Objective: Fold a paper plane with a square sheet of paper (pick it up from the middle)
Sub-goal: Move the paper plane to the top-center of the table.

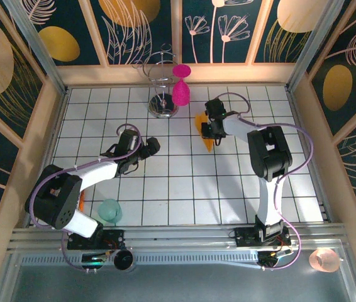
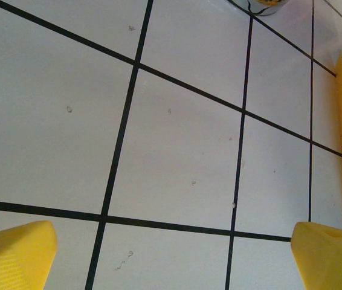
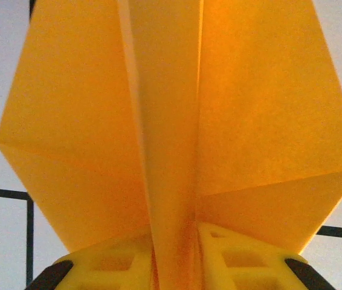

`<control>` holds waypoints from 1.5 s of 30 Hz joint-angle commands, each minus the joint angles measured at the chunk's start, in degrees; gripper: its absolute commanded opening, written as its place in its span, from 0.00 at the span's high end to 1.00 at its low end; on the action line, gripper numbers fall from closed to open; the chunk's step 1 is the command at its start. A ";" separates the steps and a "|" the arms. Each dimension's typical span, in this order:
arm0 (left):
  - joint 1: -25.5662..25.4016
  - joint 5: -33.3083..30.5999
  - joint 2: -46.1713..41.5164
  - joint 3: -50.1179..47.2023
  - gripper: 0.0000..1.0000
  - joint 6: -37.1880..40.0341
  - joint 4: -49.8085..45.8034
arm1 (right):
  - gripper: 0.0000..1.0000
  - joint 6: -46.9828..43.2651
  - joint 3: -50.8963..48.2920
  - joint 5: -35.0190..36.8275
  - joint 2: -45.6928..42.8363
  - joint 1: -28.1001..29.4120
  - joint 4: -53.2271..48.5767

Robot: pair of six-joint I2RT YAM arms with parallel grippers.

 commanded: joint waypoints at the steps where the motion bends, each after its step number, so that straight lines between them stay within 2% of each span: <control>1: 0.35 0.85 0.69 0.84 0.01 0.62 -0.74 | 0.76 0.45 1.93 1.17 1.45 -0.11 -2.05; 21: 0.35 1.27 1.33 0.84 0.01 0.68 -0.65 | 0.61 5.36 0.52 10.82 6.26 3.35 -1.02; 29: 0.31 1.07 1.13 0.84 0.01 0.73 -0.74 | 0.55 5.96 -0.11 10.27 6.31 3.53 1.23; 34: 0.31 1.17 0.88 0.84 0.01 0.72 -0.82 | 0.57 5.64 0.06 10.15 6.77 3.37 1.33; 41: 0.35 0.03 -1.11 2.60 0.01 1.38 -2.34 | 0.60 5.64 2.18 9.85 1.86 3.35 0.77; 45: 0.35 -3.54 -3.27 4.66 0.01 2.97 -4.13 | 0.58 6.23 2.94 10.44 -3.00 3.02 1.23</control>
